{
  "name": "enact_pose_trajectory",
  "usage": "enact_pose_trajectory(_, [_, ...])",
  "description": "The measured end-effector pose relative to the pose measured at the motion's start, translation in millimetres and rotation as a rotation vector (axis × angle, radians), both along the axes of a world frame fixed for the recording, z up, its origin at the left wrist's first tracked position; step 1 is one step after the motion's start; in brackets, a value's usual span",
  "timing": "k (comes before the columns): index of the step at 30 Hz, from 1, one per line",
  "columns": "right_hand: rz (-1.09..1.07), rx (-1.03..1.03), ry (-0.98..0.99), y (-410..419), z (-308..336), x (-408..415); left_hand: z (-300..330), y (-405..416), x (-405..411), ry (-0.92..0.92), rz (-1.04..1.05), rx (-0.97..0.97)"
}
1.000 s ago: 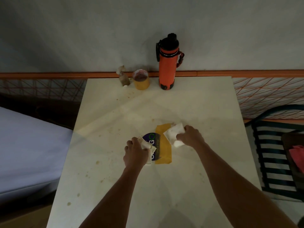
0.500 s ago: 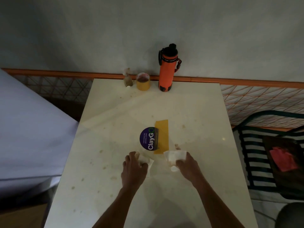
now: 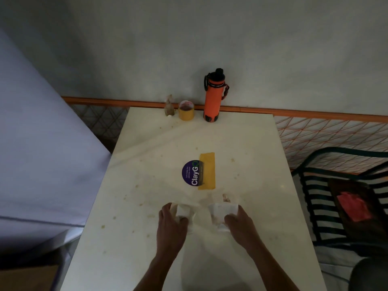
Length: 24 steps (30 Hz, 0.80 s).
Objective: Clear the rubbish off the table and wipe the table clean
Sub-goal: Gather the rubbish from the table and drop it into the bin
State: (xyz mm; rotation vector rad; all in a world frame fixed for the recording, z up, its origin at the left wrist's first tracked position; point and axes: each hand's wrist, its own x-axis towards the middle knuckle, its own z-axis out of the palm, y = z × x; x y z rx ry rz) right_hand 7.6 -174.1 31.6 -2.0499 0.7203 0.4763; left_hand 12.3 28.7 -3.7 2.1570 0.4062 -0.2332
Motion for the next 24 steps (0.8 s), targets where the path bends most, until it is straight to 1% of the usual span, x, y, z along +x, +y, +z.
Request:
enact_pose_trajectory(5, [0.061,-0.015,-0.063,0.7,8.2,-27.6,10.5,2.7,-36.7,-0.052,0.036,0.038])
enact_pose_trajectory(10, [0.102,0.066,-0.124,-7.5,13.9,-67.3,24.7,-4.0,-83.9,-0.076,0.057,0.089])
enact_pose_trajectory(19, [0.201,0.092,-0.108,-19.6,15.6,-154.2,38.5,-21.6,-189.4,-0.093,0.045,0.163])
enact_pose_trajectory(24, [0.234,0.112,-0.121,-12.6,14.5,-190.7,38.6,-13.9,-236.0,-0.111,0.020,0.151])
